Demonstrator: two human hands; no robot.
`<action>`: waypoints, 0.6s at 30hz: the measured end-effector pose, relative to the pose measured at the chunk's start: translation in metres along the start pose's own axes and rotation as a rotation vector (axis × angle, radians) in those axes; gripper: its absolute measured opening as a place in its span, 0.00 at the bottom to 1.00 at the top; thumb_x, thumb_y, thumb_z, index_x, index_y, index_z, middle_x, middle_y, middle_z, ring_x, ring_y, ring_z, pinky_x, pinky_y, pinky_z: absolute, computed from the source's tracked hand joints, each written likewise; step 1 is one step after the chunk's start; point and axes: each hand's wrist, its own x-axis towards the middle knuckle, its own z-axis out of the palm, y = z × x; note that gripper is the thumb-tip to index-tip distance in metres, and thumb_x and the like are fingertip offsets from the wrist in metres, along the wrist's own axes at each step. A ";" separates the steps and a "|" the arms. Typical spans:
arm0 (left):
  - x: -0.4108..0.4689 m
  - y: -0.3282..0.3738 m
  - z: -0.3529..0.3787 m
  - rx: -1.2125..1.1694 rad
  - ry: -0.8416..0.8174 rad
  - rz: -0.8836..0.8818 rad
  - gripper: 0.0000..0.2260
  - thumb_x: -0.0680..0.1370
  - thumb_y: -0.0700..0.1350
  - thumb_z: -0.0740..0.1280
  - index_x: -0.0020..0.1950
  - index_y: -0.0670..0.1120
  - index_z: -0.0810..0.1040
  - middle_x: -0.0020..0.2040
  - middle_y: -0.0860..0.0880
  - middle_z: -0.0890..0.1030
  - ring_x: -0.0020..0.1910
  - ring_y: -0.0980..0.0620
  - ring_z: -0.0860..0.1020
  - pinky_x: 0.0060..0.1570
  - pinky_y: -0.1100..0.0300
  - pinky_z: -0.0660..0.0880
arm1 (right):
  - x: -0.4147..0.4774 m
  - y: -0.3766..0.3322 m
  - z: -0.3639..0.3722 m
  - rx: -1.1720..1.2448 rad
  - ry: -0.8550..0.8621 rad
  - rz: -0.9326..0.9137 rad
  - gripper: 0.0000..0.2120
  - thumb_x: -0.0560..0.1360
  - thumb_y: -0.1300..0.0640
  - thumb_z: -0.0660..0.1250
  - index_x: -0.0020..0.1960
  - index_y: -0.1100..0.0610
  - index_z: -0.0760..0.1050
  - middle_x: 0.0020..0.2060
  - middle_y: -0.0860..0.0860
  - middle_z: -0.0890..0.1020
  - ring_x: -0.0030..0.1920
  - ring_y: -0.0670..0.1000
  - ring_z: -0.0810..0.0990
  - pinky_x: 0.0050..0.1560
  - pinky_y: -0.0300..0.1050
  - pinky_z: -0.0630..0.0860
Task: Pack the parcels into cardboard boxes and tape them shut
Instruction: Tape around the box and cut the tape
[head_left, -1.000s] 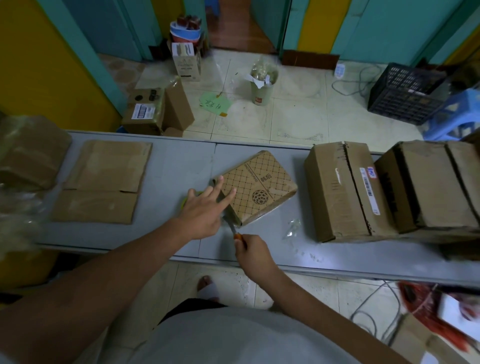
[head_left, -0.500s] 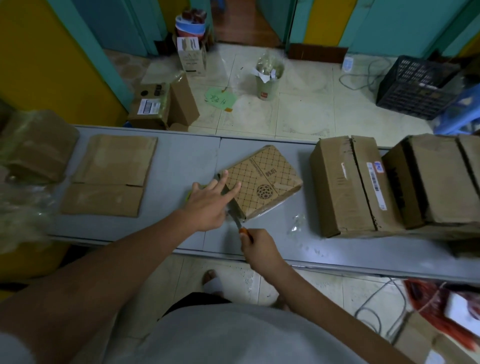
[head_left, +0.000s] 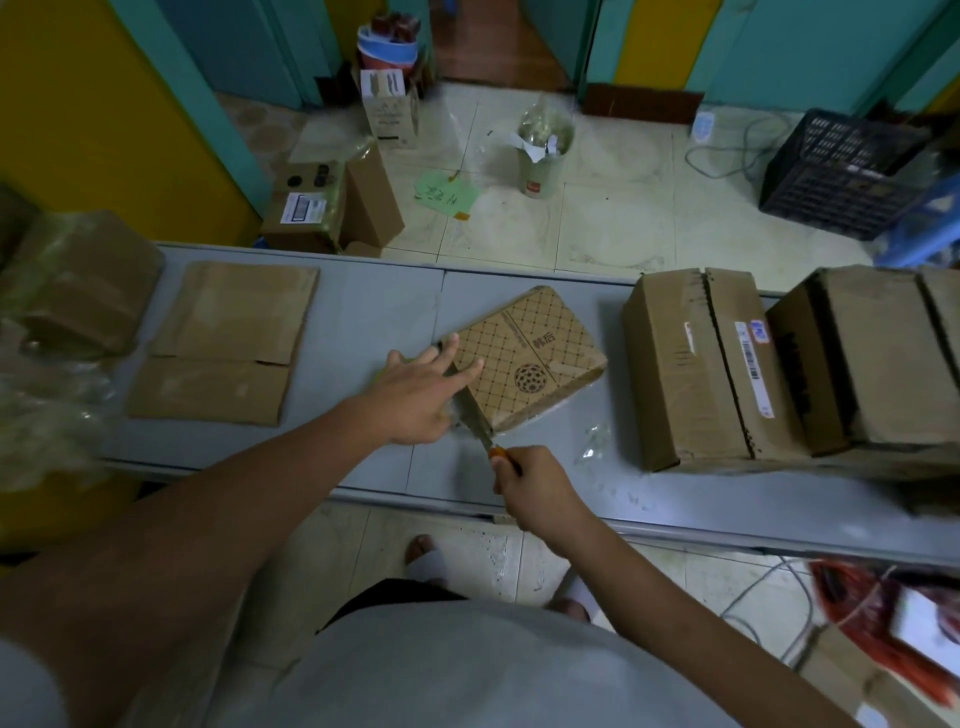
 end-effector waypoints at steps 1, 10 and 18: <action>0.002 -0.004 -0.002 0.010 -0.014 0.018 0.41 0.81 0.59 0.63 0.85 0.58 0.39 0.85 0.40 0.38 0.81 0.42 0.57 0.67 0.39 0.65 | 0.001 -0.002 -0.002 0.014 -0.004 0.017 0.20 0.85 0.53 0.60 0.43 0.66 0.79 0.40 0.64 0.84 0.31 0.53 0.76 0.34 0.49 0.73; 0.005 -0.009 -0.010 0.092 -0.102 0.119 0.43 0.82 0.58 0.62 0.85 0.53 0.34 0.83 0.34 0.35 0.84 0.39 0.49 0.72 0.38 0.62 | -0.008 -0.006 0.000 0.095 -0.047 0.003 0.20 0.86 0.52 0.60 0.40 0.59 0.78 0.31 0.50 0.79 0.26 0.47 0.74 0.27 0.42 0.71; 0.005 -0.004 -0.011 0.135 -0.093 0.121 0.43 0.81 0.61 0.60 0.85 0.50 0.35 0.82 0.32 0.36 0.83 0.37 0.51 0.70 0.39 0.64 | -0.005 -0.013 0.001 0.003 -0.079 0.014 0.20 0.86 0.51 0.59 0.40 0.59 0.78 0.37 0.55 0.83 0.29 0.47 0.76 0.30 0.43 0.74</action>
